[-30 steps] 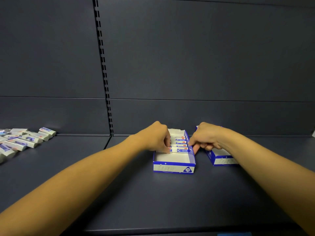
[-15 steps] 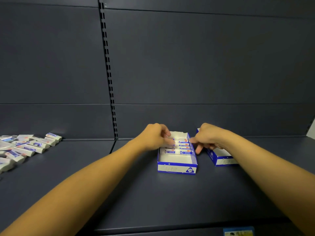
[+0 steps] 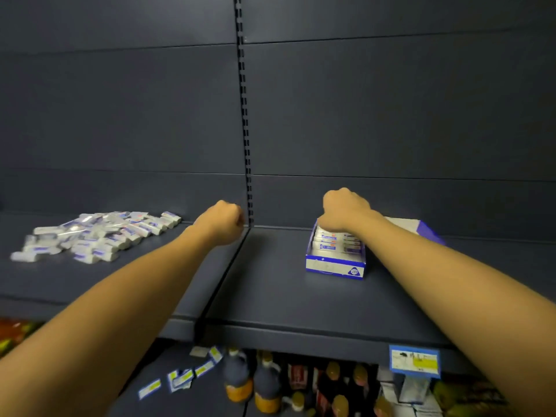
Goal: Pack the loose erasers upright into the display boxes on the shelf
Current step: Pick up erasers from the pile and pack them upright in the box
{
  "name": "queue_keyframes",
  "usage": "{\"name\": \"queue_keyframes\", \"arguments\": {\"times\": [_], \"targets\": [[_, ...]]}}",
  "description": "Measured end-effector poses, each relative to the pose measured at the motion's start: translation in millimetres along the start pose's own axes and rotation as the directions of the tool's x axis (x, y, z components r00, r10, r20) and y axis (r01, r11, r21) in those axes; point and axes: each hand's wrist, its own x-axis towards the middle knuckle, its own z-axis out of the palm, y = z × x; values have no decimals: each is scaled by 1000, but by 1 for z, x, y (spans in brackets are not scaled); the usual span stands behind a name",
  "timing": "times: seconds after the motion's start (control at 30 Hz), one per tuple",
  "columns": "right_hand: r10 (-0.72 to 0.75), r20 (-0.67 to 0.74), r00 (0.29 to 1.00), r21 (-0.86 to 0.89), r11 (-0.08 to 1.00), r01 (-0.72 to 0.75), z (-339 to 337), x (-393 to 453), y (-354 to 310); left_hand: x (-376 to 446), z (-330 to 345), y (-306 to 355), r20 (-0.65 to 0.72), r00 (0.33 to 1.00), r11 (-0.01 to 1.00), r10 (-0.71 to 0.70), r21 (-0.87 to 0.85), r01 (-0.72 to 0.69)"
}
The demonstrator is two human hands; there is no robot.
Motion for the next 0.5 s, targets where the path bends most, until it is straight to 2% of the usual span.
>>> {"name": "queue_keyframes", "arguments": {"times": [0.07,0.17,0.5], "targets": [[-76,15,997,-54,996,76,3,-11,-20,-29,-7,-10,0,997,997,-73,32,73],[-161,45,986,-66,984,164,8,-22,-50,-70,-14,-26,-72,986,987,-149,46,153],[-301,141,943,-5,952,305,28,-45,-138,-173,-42,-102,-76,941,939,-330,78,335]]}}
